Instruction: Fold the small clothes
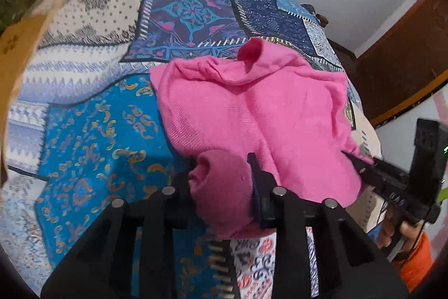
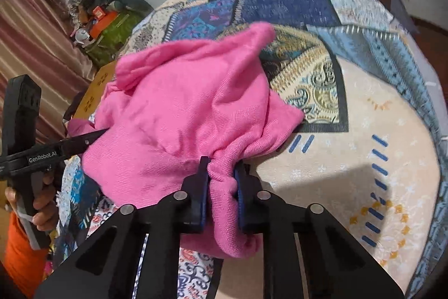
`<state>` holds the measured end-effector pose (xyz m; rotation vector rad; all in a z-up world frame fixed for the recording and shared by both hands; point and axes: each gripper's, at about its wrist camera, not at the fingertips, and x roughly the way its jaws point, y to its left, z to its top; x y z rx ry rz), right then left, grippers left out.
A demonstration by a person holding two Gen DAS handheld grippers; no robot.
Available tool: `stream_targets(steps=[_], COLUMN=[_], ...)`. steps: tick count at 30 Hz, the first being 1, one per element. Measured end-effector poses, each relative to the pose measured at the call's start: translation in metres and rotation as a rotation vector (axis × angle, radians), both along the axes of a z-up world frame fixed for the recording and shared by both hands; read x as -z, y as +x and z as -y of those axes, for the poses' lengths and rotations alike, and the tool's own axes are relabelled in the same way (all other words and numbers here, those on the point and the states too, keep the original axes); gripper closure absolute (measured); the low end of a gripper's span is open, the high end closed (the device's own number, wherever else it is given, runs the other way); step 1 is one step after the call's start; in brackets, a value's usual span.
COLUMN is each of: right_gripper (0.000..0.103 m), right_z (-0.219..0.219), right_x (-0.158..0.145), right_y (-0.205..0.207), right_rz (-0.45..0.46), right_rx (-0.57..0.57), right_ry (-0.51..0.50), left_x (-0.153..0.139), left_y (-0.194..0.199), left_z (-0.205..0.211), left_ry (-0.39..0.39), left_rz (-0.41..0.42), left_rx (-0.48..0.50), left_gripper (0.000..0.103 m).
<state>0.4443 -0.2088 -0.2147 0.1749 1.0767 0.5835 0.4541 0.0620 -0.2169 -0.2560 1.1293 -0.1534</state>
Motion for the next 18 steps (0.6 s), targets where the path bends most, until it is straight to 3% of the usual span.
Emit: stream_targets(steps=[13,18], right_gripper=[0.091,0.091], right_z=[-0.03,-0.053], right_x=[-0.096,-0.102], right_y=[-0.079,-0.11], right_rz=[0.193,0.209], right_rx=[-0.138,-0.195], right_ry=[0.041,0.052], left_x=[-0.106,-0.105], left_y=[-0.116,-0.166], left_z=[-0.024,-0.043], left_ry=[0.178,0.201], left_rz=[0.229,0.248], left_rx=[0.001,-0.019], left_gripper=[0.076,0.076])
